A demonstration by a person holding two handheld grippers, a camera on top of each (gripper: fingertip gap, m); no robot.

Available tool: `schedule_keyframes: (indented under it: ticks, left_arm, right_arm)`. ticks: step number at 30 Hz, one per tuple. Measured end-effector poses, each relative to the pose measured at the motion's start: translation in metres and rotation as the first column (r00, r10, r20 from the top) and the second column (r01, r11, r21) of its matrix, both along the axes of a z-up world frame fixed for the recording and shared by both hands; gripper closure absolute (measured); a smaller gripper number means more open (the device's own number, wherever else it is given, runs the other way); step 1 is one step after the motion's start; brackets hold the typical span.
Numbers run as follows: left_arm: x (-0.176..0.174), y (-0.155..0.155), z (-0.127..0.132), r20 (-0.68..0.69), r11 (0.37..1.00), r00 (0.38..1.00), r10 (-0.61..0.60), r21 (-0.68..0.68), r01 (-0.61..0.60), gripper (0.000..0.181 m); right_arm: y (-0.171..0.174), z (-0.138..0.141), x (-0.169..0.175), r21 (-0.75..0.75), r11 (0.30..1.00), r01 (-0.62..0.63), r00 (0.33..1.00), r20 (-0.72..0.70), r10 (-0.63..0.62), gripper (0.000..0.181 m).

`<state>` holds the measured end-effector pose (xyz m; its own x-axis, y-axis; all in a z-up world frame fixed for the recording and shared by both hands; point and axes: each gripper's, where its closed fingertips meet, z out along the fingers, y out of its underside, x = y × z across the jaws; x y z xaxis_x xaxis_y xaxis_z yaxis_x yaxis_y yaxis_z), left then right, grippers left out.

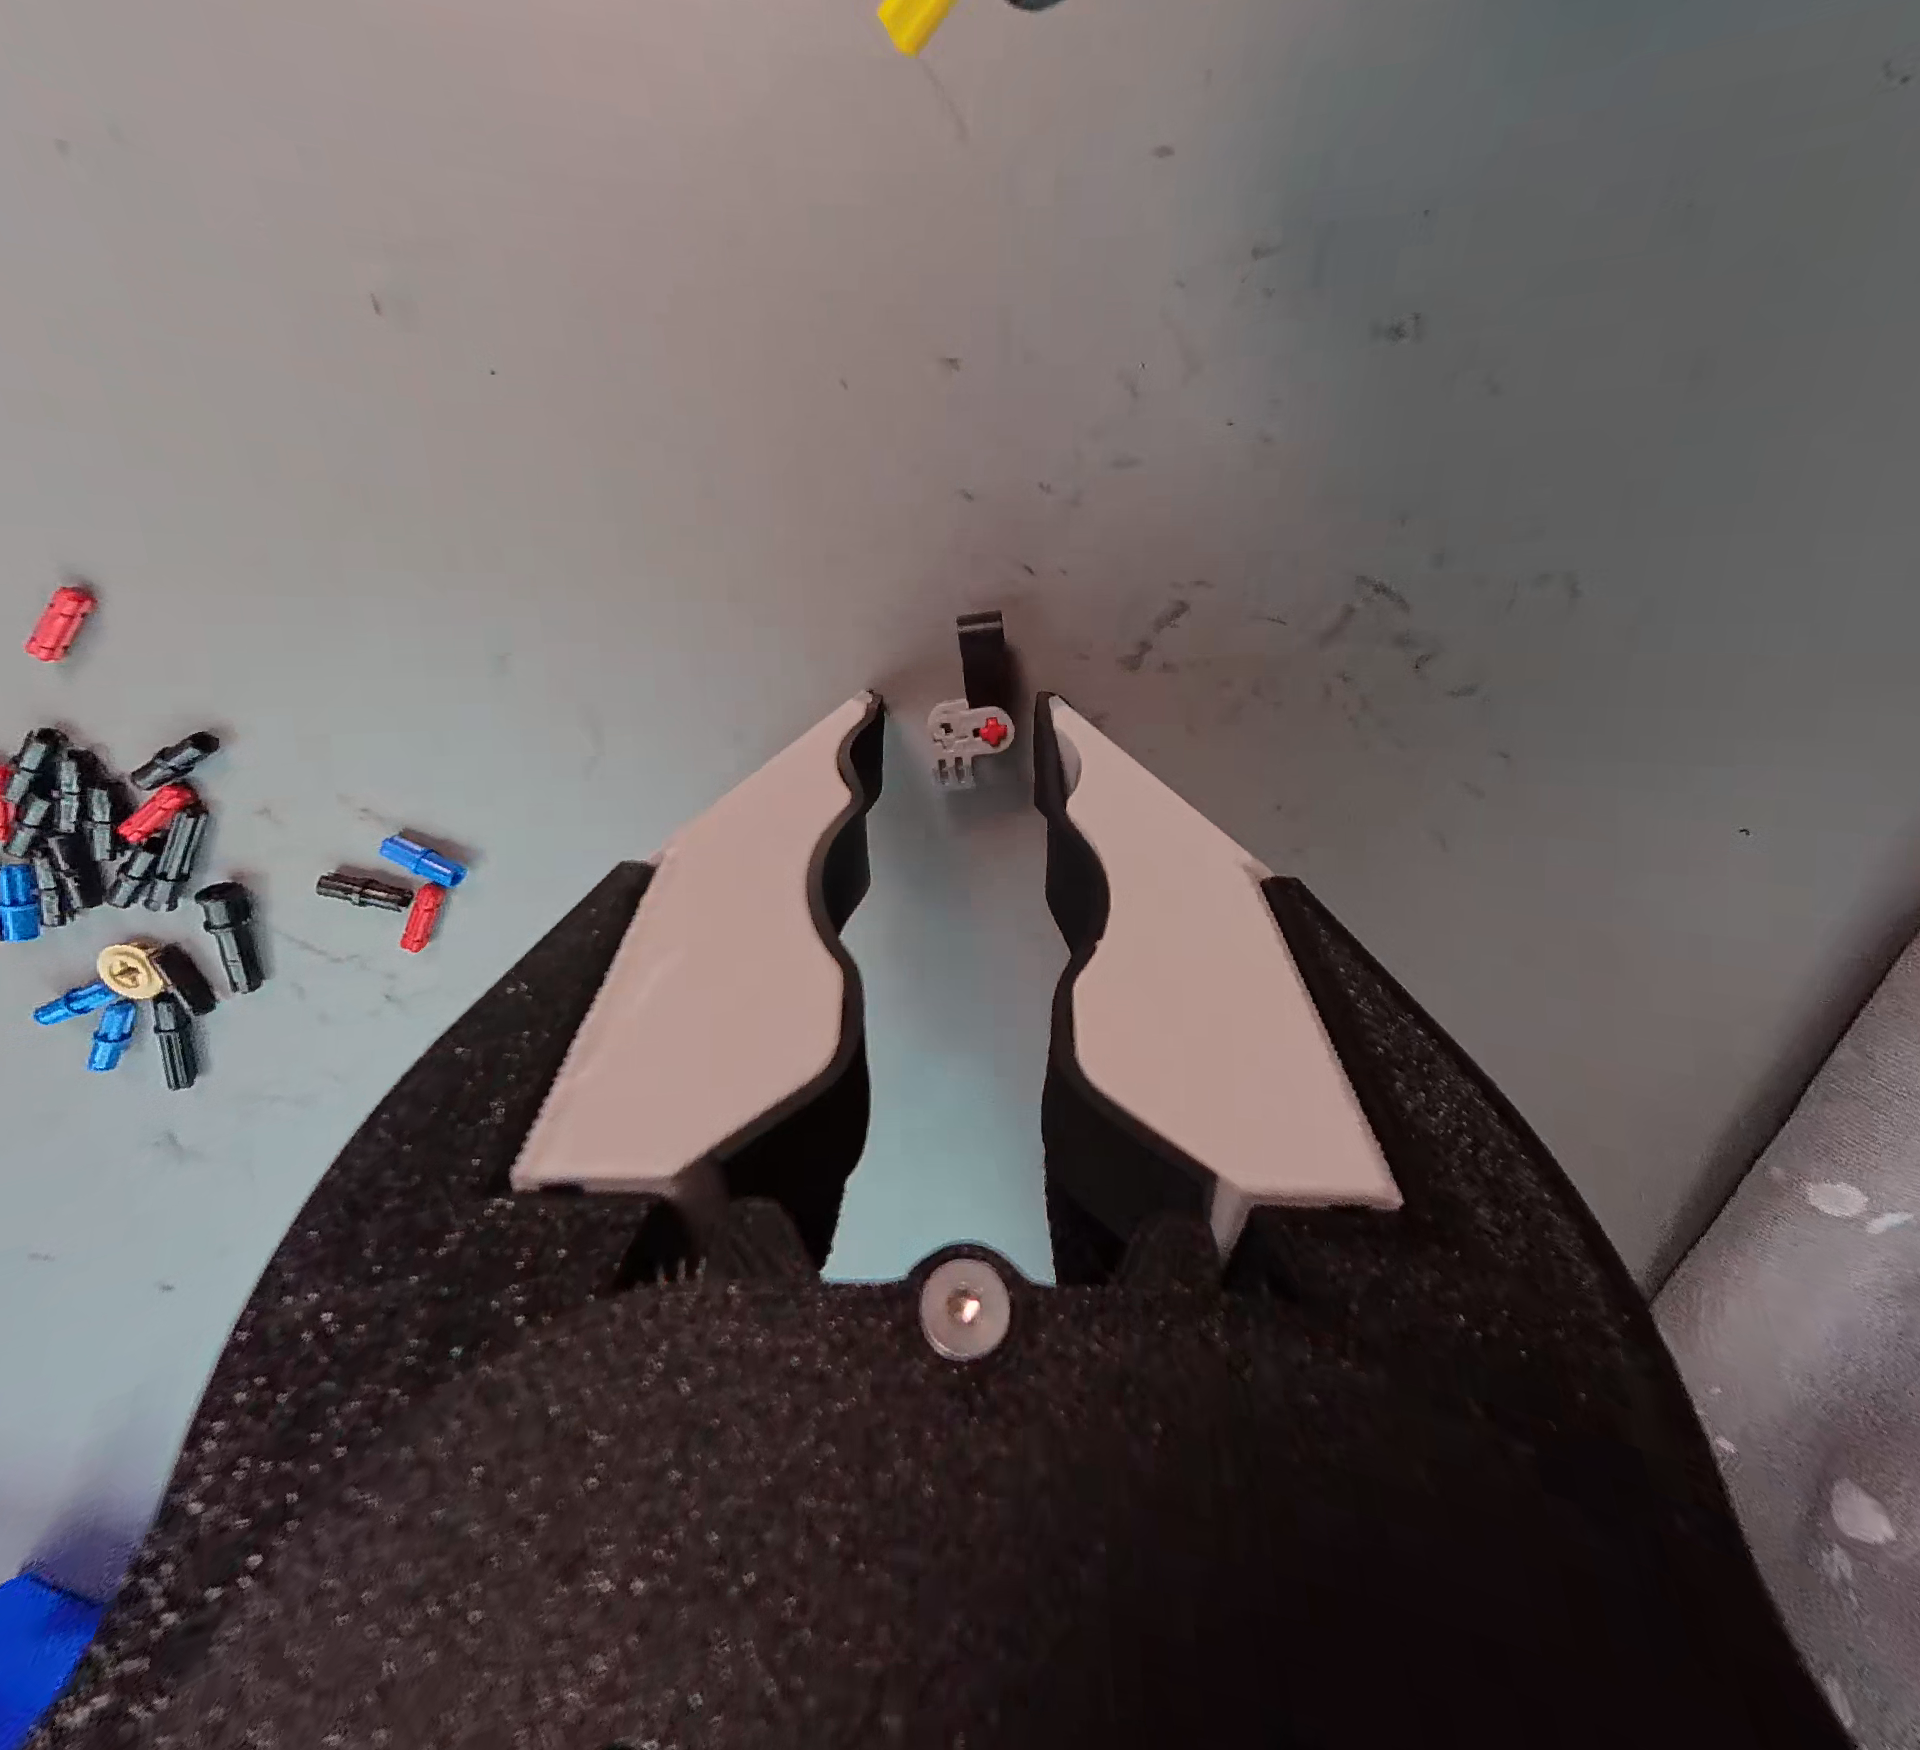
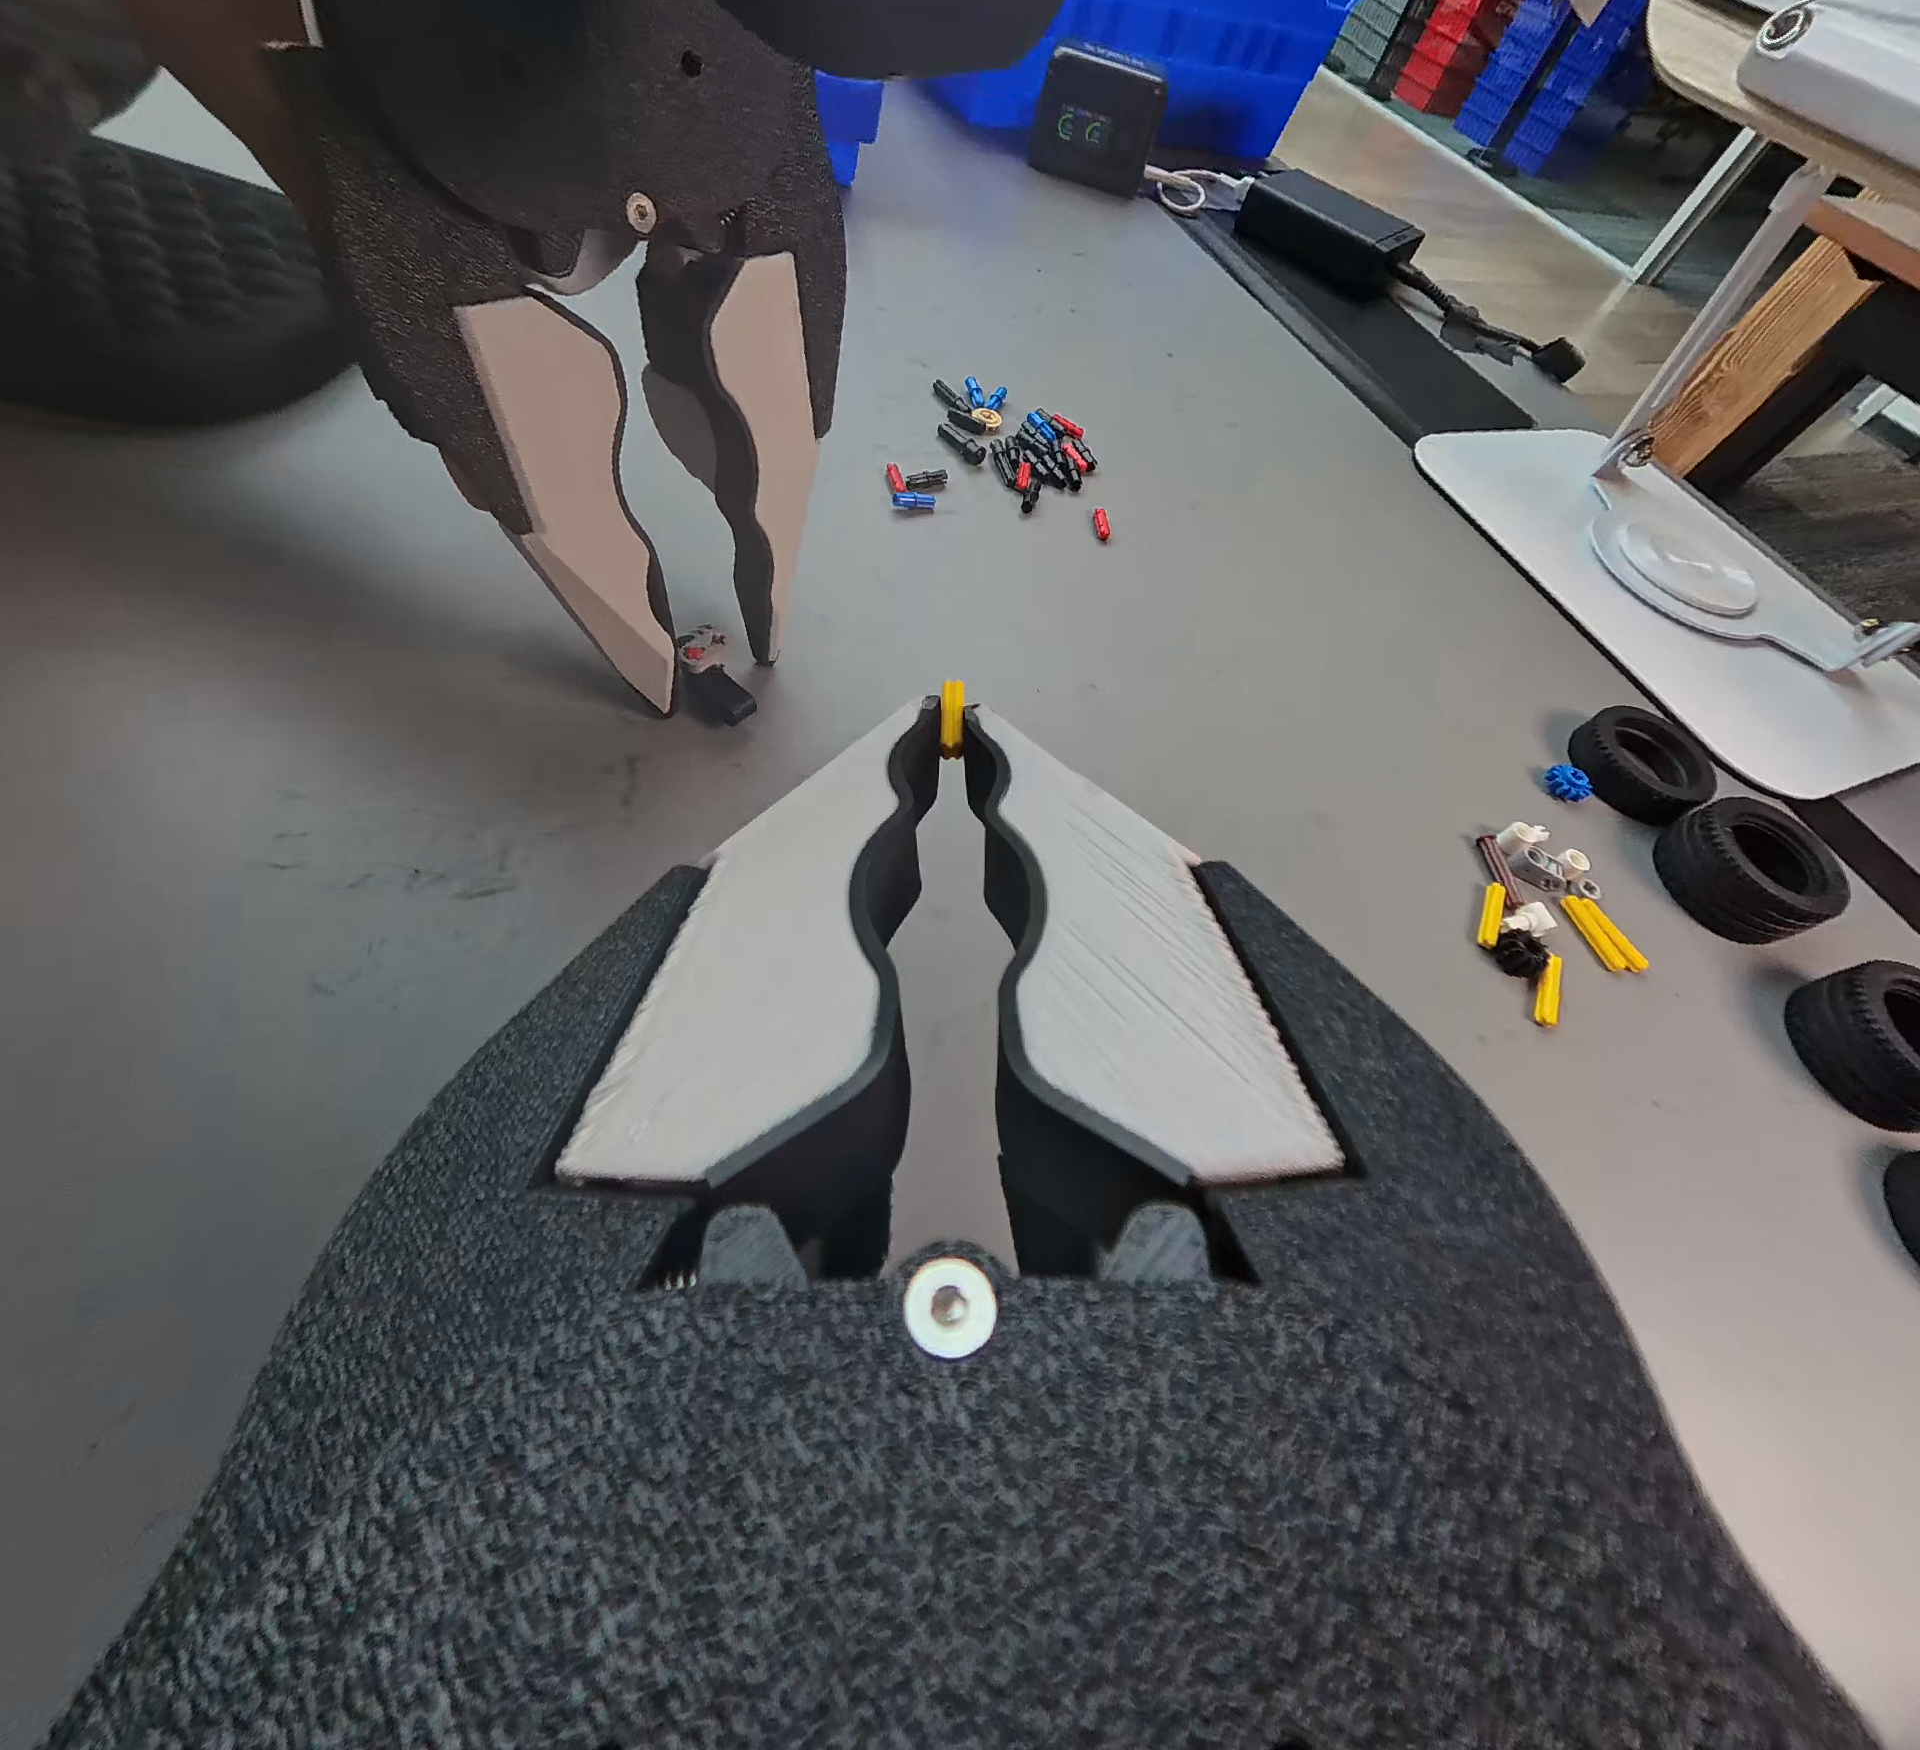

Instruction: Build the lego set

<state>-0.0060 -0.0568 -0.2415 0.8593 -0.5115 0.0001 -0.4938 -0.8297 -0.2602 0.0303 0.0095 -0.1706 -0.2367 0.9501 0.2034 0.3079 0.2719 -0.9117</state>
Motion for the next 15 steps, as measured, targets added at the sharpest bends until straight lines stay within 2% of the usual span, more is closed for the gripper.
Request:
schedule_keyframes:
  ticks: [1, 11, 13, 15]
  left_arm:
    - [0.0000, -0.0001, -0.0001, -0.007, 1.000, 1.000, 0.000, -0.015, 0.000, 0.153]
    - [0.0005, -0.0023, -0.0003, -0.075, 0.993, 0.997, 0.037, -0.107, -0.045, 0.157]
    - [0.0035, -0.0040, -0.0004, -0.076, 0.994, 0.997, 0.013, -0.106, -0.021, 0.166]
    - [0.0041, -0.0040, -0.0002, -0.082, 0.996, 0.995, -0.052, -0.081, 0.046, 0.167]
  right_arm:
    - [0.0010, -0.0005, 0.0003, 0.001, 1.000, 0.005, 1.000, 0.004, -0.005, 0.178]
    - [0.0069, -0.0028, 0.0014, -0.010, 0.999, 0.039, 0.999, 0.025, -0.039, 0.178]
    - [0.0075, -0.0032, 0.0017, -0.012, 0.999, 0.042, 0.999, 0.027, -0.042, 0.179]
    - [0.0072, -0.0023, 0.0019, -0.018, 0.999, 0.041, 0.999, 0.024, -0.041, 0.179]
